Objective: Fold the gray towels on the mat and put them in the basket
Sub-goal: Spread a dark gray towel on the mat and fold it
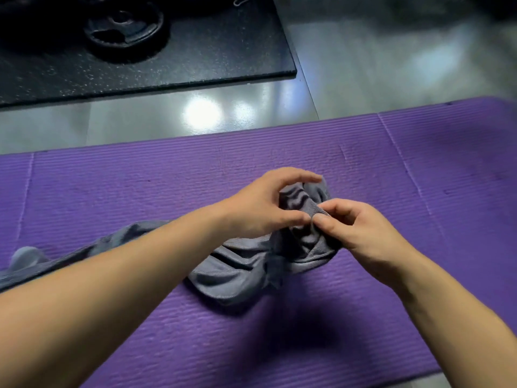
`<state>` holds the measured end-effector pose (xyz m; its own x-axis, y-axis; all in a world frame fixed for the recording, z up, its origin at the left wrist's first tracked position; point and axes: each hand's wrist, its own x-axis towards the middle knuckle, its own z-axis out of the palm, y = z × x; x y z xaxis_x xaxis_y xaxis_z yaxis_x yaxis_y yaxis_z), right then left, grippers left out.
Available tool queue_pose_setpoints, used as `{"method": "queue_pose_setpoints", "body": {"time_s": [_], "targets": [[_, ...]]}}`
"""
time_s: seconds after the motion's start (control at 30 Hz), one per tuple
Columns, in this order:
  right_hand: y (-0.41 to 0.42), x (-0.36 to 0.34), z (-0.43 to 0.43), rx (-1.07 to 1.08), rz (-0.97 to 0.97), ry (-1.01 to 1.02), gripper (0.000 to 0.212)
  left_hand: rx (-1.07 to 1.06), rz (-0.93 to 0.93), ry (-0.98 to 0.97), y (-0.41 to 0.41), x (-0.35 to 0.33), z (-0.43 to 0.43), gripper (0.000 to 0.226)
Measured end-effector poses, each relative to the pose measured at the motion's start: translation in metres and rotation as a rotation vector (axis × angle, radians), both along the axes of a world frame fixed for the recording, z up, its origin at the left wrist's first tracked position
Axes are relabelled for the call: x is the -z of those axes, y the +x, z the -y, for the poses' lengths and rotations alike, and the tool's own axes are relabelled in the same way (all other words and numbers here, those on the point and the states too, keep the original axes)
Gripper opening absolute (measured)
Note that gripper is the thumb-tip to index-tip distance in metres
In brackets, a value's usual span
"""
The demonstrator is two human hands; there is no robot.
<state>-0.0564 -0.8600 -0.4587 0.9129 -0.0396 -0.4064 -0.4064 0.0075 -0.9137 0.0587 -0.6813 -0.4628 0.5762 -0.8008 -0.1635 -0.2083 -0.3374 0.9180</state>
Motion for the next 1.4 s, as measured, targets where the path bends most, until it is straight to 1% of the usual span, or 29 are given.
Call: {"method": "queue_pose_setpoints", "body": {"time_s": [0.03, 0.1, 0.17, 0.2, 0.27, 0.37, 0.4, 0.47, 0.53, 0.6, 0.63, 0.67, 0.73, 0.77, 0.83, 0.87, 0.9, 0.93, 0.97, 1.0, 1.03, 1.1, 1.17, 1.2, 1.23, 1.3, 1.37, 1.4], "targets": [[-0.005, -0.004, 0.007, -0.016, 0.009, 0.013, 0.019, 0.133, -0.023, 0.0, 0.004, -0.006, 0.009, 0.053], [-0.015, -0.009, 0.024, -0.025, 0.014, -0.003, 0.022, 0.326, -0.069, 0.066, 0.009, -0.014, 0.033, 0.042], [-0.025, -0.011, 0.042, -0.023, 0.009, -0.017, 0.021, 0.438, 0.0, 0.165, 0.013, -0.019, 0.056, 0.029], [-0.03, -0.013, 0.05, -0.01, 0.007, -0.025, 0.02, 0.482, 0.052, 0.21, 0.015, -0.021, 0.066, 0.028], [-0.039, -0.014, 0.066, 0.036, 0.016, -0.056, 0.019, 0.533, 0.127, 0.309, 0.02, -0.022, 0.082, 0.035], [-0.051, -0.009, 0.091, 0.181, 0.035, -0.077, 0.02, 0.52, 0.036, 0.477, 0.034, -0.022, 0.09, 0.04], [-0.055, -0.005, 0.099, 0.247, 0.033, -0.065, 0.025, 0.512, 0.008, 0.521, 0.04, -0.019, 0.09, 0.039], [-0.063, 0.005, 0.115, 0.378, 0.007, -0.024, 0.033, 0.49, -0.062, 0.541, 0.05, -0.01, 0.09, 0.032], [-0.07, 0.017, 0.124, 0.474, -0.039, 0.038, 0.03, 0.46, -0.132, 0.531, 0.06, -0.008, 0.089, 0.028], [-0.077, 0.028, 0.13, 0.564, -0.085, 0.15, 0.027, 0.425, -0.152, 0.529, 0.069, -0.01, 0.092, 0.041], [-0.081, 0.035, 0.132, 0.605, -0.105, 0.183, 0.024, 0.413, -0.14, 0.534, 0.074, -0.011, 0.094, 0.043], [-0.085, 0.039, 0.132, 0.636, -0.131, 0.203, 0.019, 0.408, -0.113, 0.547, 0.079, -0.012, 0.096, 0.04], [-0.093, 0.049, 0.132, 0.657, -0.158, 0.209, 0.015, 0.424, -0.016, 0.602, 0.088, -0.013, 0.101, 0.027], [-0.096, 0.053, 0.131, 0.651, -0.158, 0.202, 0.018, 0.436, 0.053, 0.642, 0.093, -0.013, 0.103, 0.023], [-0.102, 0.061, 0.131, 0.673, -0.149, 0.155, 0.031, 0.45, 0.192, 0.741, 0.103, -0.013, 0.107, 0.019], [-0.105, 0.066, 0.132, 0.716, -0.151, 0.118, 0.029, 0.445, 0.246, 0.781, 0.108, -0.012, 0.108, 0.021], [-0.109, 0.074, 0.135, 0.761, -0.157, 0.04, 0.021, 0.434, 0.278, 0.802, 0.112, -0.009, 0.108, 0.022], [-0.113, 0.081, 0.138, 0.792, -0.182, -0.096, 0.01, 0.424, 0.293, 0.807, 0.116, -0.006, 0.108, 0.023], [-0.117, 0.089, 0.143, 0.793, -0.22, -0.285, 0.007, 0.417, 0.299, 0.802, 0.119, -0.001, 0.107, 0.023], [-0.121, 0.097, 0.146, 0.769, -0.254, -0.429, 0.009, 0.408, 0.3, 0.791, 0.12, 0.005, 0.106, 0.025], [-0.125, 0.101, 0.147, 0.746, -0.277, -0.511, 0.009, 0.389, 0.294, 0.769, 0.12, 0.012, 0.106, 0.027], [-0.126, 0.107, 0.149, 0.733, -0.308, -0.535, 0.008, 0.285, 0.306, 0.679, 0.115, 0.026, 0.107, 0.031], [-0.124, 0.109, 0.151, 0.763, -0.307, -0.511, 0.009, 0.112, 0.346, 0.557, 0.108, 0.041, 0.112, 0.035], [-0.122, 0.109, 0.152, 0.79, -0.298, -0.494, 0.009, 0.018, 0.331, 0.5, 0.105, 0.048, 0.114, 0.035], [-0.121, 0.109, 0.152, 0.826, -0.295, -0.459, 0.01, -0.064, 0.278, 0.476, 0.101, 0.055, 0.115, 0.035], [-0.12, 0.109, 0.154, 0.866, -0.294, -0.392, 0.011, -0.153, 0.12, 0.545, 0.096, 0.069, 0.114, 0.044], [-0.122, 0.112, 0.155, 0.808, -0.338, -0.388, 0.008, -0.198, -0.012, 0.65, 0.094, 0.081, 0.111, 0.055], [-0.125, 0.115, 0.157, 0.77, -0.365, -0.399, 0.009, -0.24, -0.059, 0.666, 0.094, 0.084, 0.11, 0.053]]}}
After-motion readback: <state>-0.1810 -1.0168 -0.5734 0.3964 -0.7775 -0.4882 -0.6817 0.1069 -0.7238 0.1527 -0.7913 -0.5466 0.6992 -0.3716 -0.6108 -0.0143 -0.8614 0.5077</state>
